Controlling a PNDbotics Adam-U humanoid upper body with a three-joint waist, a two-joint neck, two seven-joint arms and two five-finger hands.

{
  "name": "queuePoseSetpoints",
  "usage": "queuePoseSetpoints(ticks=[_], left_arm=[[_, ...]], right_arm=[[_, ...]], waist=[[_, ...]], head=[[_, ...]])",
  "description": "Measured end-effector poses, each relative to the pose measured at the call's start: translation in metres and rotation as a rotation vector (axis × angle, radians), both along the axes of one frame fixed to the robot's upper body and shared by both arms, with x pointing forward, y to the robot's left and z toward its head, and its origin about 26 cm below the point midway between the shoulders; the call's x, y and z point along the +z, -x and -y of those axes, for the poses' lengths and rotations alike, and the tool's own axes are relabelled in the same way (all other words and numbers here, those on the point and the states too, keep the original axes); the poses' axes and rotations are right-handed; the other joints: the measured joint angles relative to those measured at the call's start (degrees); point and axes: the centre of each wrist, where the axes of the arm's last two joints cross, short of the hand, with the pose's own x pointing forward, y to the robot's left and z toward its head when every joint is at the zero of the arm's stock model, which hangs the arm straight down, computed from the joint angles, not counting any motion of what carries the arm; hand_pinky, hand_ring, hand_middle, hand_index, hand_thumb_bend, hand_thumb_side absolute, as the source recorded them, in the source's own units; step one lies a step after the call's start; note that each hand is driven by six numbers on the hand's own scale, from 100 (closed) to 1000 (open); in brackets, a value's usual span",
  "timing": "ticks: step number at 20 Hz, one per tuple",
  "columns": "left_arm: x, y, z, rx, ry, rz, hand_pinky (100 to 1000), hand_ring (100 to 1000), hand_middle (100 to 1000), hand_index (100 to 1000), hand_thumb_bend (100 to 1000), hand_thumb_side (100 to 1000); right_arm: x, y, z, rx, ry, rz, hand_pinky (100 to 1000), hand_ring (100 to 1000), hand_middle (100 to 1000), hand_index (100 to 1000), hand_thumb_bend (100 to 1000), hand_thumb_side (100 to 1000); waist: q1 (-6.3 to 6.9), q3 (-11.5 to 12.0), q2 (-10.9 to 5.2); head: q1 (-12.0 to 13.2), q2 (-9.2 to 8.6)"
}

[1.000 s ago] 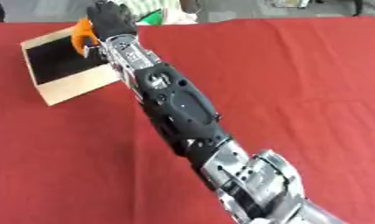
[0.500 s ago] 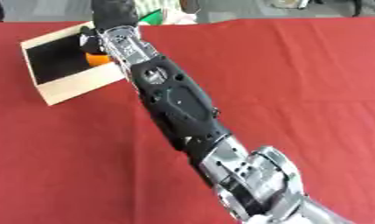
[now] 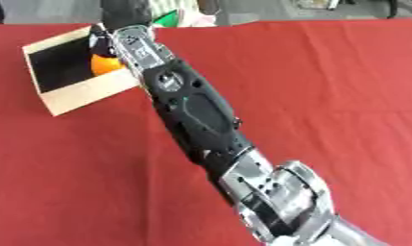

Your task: Pick up objects on the table and place them in the box.

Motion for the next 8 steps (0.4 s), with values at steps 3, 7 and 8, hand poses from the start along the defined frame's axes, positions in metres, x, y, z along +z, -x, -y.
queuePoseSetpoints(ticks=[3,7,8], left_arm=[[-0.003,0.001,-0.001,0.011,0.001,-0.008,460,614,654,783,308,623],[-0.005,0.001,-0.004,0.026,0.003,-0.011,460,614,653,783,307,624],[-0.006,0.002,-0.004,0.028,0.003,-0.014,460,614,653,783,307,624]], right_arm=[[0.028,0.007,0.016,0.053,-0.007,0.043,865,905,845,889,100,667],[0.063,0.026,0.044,0.148,-0.009,0.075,871,903,842,891,100,679],[0.068,0.031,0.051,0.174,-0.011,0.073,871,903,841,891,100,677]], waist=[[-0.16,-0.5,-0.04],[-0.24,-1.21,-0.37],[-0.23,-1.39,-0.41]], head=[[1.13,0.08],[2.52,0.54],[2.87,0.59]])
